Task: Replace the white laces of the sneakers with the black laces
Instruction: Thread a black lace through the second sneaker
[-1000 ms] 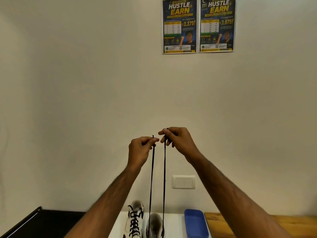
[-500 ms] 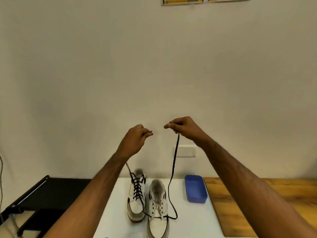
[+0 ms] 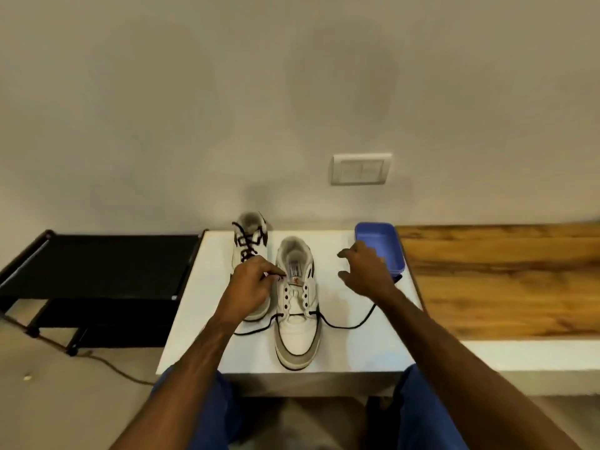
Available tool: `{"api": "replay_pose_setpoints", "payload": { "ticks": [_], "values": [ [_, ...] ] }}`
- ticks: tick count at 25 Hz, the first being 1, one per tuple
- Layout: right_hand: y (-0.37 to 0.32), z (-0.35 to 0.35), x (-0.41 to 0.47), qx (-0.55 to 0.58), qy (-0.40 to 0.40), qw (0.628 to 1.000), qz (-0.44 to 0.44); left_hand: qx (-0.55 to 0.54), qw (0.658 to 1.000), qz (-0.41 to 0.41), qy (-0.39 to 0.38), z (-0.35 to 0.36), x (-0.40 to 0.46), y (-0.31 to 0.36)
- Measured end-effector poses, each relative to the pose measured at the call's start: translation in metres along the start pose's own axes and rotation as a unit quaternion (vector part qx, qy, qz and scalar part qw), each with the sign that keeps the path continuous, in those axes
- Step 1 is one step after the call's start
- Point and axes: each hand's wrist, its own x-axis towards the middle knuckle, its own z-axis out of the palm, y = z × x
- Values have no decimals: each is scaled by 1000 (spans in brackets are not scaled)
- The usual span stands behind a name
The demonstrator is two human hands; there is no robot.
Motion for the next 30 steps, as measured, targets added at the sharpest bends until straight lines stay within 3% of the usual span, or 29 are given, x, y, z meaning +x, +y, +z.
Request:
{"api": "replay_pose_setpoints", "payload": {
  "ticks": [3, 6, 8, 14, 18, 30],
  "values": [
    [-10, 51, -12, 104, 23, 994, 20, -44, 999, -4, -9, 35, -17, -21],
    [-26, 79, -25, 290, 6, 955, 57, -117, 992, -42, 5, 61, -30, -31],
    [-35, 90, -32, 350, 1, 933, 82, -133, 990, -43, 20, 71, -30, -32],
    [-45, 107, -39, 299, 30, 951, 76, -16, 998, 48, 25, 85, -23, -37],
    [-39, 109, -45, 338, 60, 937, 68, 49, 997, 59, 25, 96, -19, -37],
    [-43, 119, -56, 394, 122, 909, 58, 21, 998, -24, 55, 111, -21, -32]
  ]
}}
